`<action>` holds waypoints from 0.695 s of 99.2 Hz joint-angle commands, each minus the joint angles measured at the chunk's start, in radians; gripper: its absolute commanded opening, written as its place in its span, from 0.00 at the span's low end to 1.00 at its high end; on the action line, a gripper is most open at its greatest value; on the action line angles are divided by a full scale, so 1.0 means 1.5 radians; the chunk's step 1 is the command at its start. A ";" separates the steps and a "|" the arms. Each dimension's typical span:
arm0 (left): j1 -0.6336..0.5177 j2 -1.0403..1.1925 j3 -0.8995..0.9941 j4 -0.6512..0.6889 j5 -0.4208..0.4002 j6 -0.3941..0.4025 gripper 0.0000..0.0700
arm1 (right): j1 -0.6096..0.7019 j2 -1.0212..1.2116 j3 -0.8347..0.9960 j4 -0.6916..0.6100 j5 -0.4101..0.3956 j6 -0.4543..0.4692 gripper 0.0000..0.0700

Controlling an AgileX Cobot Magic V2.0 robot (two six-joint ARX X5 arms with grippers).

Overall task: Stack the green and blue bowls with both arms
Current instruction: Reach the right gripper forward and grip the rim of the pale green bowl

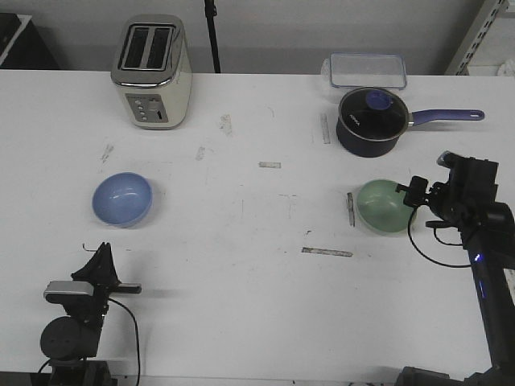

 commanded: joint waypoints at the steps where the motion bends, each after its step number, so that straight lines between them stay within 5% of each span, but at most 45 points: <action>1: 0.000 -0.001 -0.015 0.009 -0.002 0.003 0.00 | -0.006 0.017 0.014 -0.004 -0.007 0.003 0.66; 22: 0.000 -0.001 -0.015 0.009 -0.002 0.003 0.00 | -0.027 0.044 0.012 -0.024 -0.071 0.000 0.68; 69: 0.000 -0.001 -0.015 0.009 -0.002 0.003 0.00 | -0.035 0.124 0.011 -0.033 -0.087 -0.026 0.67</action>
